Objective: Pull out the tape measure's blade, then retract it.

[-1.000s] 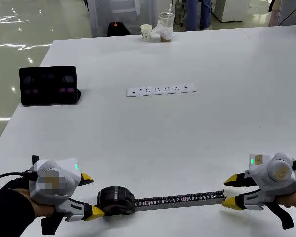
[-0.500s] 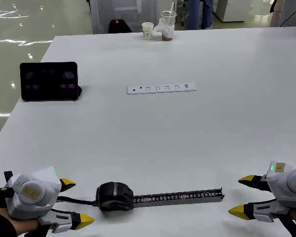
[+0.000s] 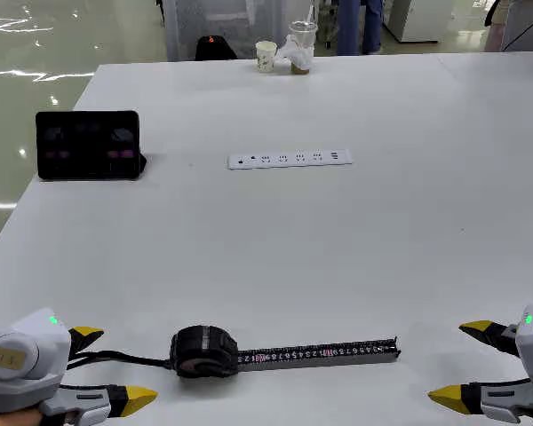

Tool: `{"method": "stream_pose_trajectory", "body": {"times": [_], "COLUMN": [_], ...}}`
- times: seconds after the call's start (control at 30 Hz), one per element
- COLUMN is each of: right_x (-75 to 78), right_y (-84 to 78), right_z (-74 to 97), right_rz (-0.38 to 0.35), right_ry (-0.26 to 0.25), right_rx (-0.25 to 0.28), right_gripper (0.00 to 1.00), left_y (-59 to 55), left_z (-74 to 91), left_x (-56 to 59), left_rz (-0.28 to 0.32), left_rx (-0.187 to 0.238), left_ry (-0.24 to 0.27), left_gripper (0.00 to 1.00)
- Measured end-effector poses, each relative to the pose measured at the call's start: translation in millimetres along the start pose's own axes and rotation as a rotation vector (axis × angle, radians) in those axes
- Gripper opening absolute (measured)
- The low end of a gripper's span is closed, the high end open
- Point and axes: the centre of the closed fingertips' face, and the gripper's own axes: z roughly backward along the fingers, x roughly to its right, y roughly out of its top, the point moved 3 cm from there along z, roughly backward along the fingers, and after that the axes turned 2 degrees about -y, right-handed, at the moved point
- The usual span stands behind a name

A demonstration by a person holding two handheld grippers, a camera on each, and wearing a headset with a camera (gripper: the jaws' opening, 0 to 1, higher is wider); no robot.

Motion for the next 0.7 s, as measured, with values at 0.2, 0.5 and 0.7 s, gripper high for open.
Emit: {"method": "stream_pose_trajectory", "body": {"times": [0.2, 0.5, 0.7], "right_x": [0.7, 1.9, 6.9], "right_y": [-4.5, -9.3, -13.2], "right_z": [6.7, 15.2, 23.0], "right_rz": [-0.039, -0.060, -0.079], "right_ry": [-0.017, -0.061, -0.073], "right_rx": [0.012, 0.020, 0.024], "right_gripper": [0.76, 0.94, 0.99], "left_y": [-4.2, -6.0, -5.3], "left_z": [8.1, 17.1, 21.7], "left_x": [5.1, -7.6, -5.2], "left_rz": [0.007, 0.004, 0.016], "left_rx": [0.002, 0.028, 0.045], "left_ry": [0.025, 0.079, 0.089], "left_gripper": [0.82, 0.92, 0.98]}}
